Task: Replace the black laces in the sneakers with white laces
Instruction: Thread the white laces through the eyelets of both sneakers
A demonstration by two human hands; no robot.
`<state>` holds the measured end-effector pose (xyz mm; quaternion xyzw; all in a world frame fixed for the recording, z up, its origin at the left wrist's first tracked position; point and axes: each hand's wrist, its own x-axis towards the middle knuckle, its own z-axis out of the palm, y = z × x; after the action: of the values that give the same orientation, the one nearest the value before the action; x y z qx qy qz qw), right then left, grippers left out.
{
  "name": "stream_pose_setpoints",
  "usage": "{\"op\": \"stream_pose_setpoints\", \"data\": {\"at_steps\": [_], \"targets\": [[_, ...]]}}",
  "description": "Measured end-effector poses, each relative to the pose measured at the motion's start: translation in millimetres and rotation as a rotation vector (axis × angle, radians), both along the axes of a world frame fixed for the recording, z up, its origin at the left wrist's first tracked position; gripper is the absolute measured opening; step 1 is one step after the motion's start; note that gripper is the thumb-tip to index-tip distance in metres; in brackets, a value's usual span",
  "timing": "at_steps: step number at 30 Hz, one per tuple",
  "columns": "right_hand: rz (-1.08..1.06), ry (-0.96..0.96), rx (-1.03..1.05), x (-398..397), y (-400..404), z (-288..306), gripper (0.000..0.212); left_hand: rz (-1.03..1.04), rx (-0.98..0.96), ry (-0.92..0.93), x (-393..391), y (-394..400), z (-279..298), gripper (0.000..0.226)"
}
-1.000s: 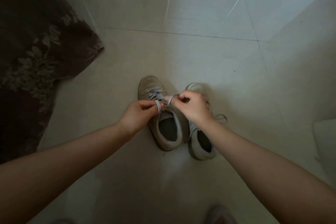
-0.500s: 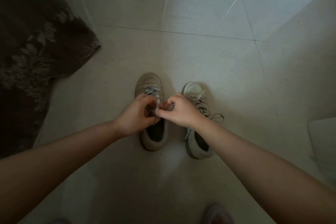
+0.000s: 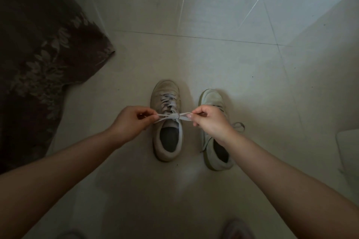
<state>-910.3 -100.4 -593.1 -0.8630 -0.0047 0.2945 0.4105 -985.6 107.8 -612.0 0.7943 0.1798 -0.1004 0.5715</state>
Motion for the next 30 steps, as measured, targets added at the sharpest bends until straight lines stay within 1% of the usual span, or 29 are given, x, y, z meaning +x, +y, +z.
{"op": "stream_pose_setpoints", "data": {"at_steps": [2,5,10,13,14,16,18,19,20,22,23,24,25,26,27,28,29,30], "targets": [[0.023,-0.008,-0.05,2.2,-5.4,0.1,0.009,0.058,0.012,0.027,-4.2,6.0,-3.5,0.005],[0.182,-0.108,-0.17,4.6,-8.2,1.3,0.01,0.056,0.039,0.053,-6.4,12.4,-5.5,0.004],[0.408,-0.276,-0.306,8.5,-8.5,4.2,0.01,-0.076,0.217,0.035,-0.9,15.4,-2.6,0.009],[0.527,-0.378,-0.368,8.1,-12.3,3.8,0.011,-0.142,0.34,0.074,2.4,22.0,-0.7,0.015],[0.549,-0.404,-0.382,7.7,-13.7,4.0,0.012,-0.179,0.402,0.09,3.8,23.0,0.8,0.014],[0.577,-0.438,-0.41,7.7,-14.8,3.3,0.013,-0.302,0.609,0.115,4.5,20.8,4.4,0.011],[0.61,-0.51,-0.461,2.7,-12.8,0.9,0.012,-0.395,0.766,0.127,3.7,13.9,4.7,0.013],[0.616,-0.581,-0.462,-3.6,-12.4,-0.7,0.011,-0.403,0.817,0.095,1.8,9.6,4.2,0.015],[0.608,-0.662,-0.448,-11.9,-14.0,-1.8,0.009,-0.377,0.862,0.001,-2.3,6.0,3.4,0.018],[0.554,-0.809,-0.397,-31.0,-24.0,-1.0,0.018,-0.303,0.887,-0.349,-12.3,-2.5,3.3,0.026],[0.532,-0.861,-0.374,-40.4,-32.4,0.1,0.025,-0.319,0.898,-0.525,-19.4,-10.1,5.2,0.029],[0.524,-0.886,-0.362,-49.5,-42.9,-0.7,0.03,-0.398,0.917,-0.631,-27.9,-20.2,5.5,0.029],[0.525,-0.895,-0.37,-58.5,-53.2,-1.5,0.033,-0.508,0.949,-0.666,-37.2,-30.9,2.7,0.031],[0.528,-0.881,-0.402,-67.2,-63.7,-4.0,0.036,-0.621,0.991,-0.633,-44.5,-40.5,-1.5,0.034],[0.529,-0.842,-0.452,-75.5,-73.9,-8.1,0.038,-0.718,1.04,-0.552,-49.0,-47.5,-5.1,0.037],[0.523,-0.796,-0.501,-82.2,-82.9,-12.6,0.04,-0.778,1.082,-0.471,-50.6,-51.7,-10.2,0.037],[0.519,-0.748,-0.543,-87.8,-91.7,-18.3,0.042,-0.807,1.105,-0.429,-50.6,-54.4,-14.6,0.033],[0.528,-0.724,-0.573,-91.6,-99.7,-24.5,0.044,-0.816,1.095,-0.432,-49.3,-55.9,-18.9,0.026]]}}
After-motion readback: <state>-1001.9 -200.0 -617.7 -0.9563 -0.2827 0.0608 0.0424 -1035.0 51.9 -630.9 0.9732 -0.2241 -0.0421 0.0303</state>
